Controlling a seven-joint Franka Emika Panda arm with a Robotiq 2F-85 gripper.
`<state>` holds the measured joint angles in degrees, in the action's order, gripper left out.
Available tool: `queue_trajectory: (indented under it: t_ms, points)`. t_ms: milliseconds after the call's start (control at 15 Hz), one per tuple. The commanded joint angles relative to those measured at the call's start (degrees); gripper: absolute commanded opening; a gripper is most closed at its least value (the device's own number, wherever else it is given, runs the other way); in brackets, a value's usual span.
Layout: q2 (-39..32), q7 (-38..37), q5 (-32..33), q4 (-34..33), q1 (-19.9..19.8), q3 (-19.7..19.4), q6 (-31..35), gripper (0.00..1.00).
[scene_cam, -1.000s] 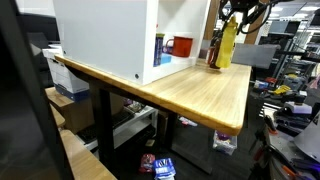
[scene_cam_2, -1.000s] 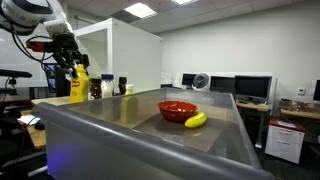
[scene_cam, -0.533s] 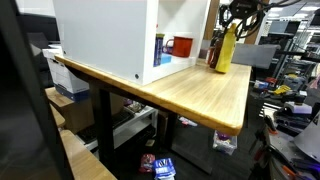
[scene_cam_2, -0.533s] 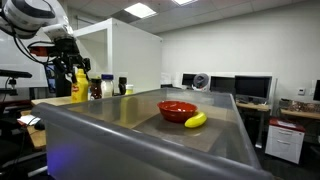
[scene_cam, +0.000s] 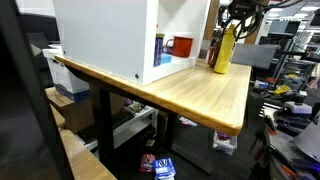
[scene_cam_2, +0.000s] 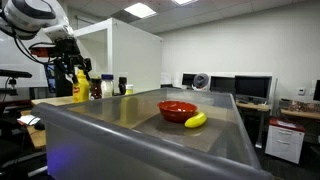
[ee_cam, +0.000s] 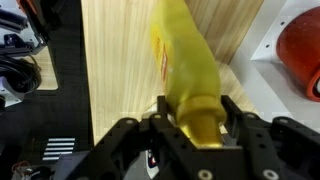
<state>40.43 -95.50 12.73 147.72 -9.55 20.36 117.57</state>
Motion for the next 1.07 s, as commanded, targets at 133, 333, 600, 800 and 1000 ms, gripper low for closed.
queue_trajectory:
  t_ms: [133, 333, 600, 800, 1000]
  points:
    - [-0.6, -0.1, 2.0, 0.4, 2.4, -2.1, 3.4, 0.95]
    - [-0.6, 4.3, 1.1, 1.0, 4.7, -4.4, 6.5, 1.00]
    - [-1.2, 14.8, 0.1, 1.5, 7.7, -7.9, 11.8, 1.00]
    - [-1.0, 22.9, -1.4, 2.1, 9.6, -10.9, 15.0, 1.00]
    - [-0.8, 31.5, -4.5, 3.0, 10.9, -13.6, 17.6, 1.00]
